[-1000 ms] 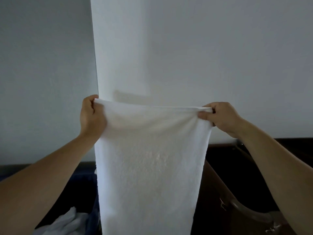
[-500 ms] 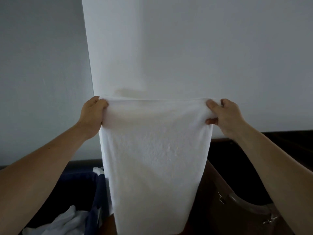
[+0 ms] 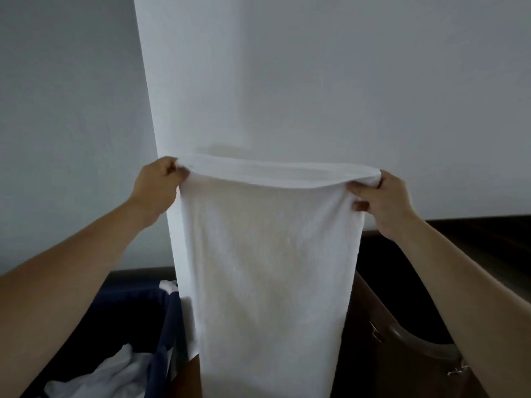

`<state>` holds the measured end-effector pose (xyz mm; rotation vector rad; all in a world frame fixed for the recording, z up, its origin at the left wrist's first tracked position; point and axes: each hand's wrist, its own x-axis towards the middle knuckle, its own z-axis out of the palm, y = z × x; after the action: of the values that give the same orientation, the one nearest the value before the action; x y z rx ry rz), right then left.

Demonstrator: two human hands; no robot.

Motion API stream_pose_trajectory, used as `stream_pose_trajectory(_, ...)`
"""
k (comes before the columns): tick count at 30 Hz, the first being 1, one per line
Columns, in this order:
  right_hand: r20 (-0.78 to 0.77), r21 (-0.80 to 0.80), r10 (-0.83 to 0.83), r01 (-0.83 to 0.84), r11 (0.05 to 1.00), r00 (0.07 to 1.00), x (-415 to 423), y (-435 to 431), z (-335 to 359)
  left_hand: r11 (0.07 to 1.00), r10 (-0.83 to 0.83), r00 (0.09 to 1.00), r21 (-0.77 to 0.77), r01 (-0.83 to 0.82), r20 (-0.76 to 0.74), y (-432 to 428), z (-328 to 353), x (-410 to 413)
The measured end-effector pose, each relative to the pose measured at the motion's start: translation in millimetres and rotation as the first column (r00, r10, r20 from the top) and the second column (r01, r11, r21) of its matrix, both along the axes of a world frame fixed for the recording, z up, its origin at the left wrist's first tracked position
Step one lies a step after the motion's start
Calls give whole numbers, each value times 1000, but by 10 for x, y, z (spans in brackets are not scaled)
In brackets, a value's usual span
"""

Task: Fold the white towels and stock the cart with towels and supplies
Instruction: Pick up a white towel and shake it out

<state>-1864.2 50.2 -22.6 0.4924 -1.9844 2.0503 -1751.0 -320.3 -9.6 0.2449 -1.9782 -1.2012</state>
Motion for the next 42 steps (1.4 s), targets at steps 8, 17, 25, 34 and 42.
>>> stream_pose_trajectory(8, -42, -21, -14, 13, 1000, 999, 91, -173, 66, 977, 41, 999, 210, -36, -19, -68, -64, -51)
stream_pose_trajectory(17, -53, 36, 31, -30, 999, 998, -65, -236, -16, 971, 150, 989, 186, -148, 3, -22, -63, -128)
stream_pose_trajectory(25, -89, 45, 105, -101, 994, 991, -136, -207, -88, 956, 205, 977, 224, -189, -52, 106, -133, 123)
stream_pose_trajectory(34, 13, 101, 142, -142, 985, 990, 611, 72, -504, 940, 152, 988, 311, -142, -7, 419, -569, 995)
stream_pose_trajectory(42, 183, 285, 94, -145, 947, 979, 1707, 571, -1637, 888, -8, 981, 453, -82, 195, 869, -1684, 2213)
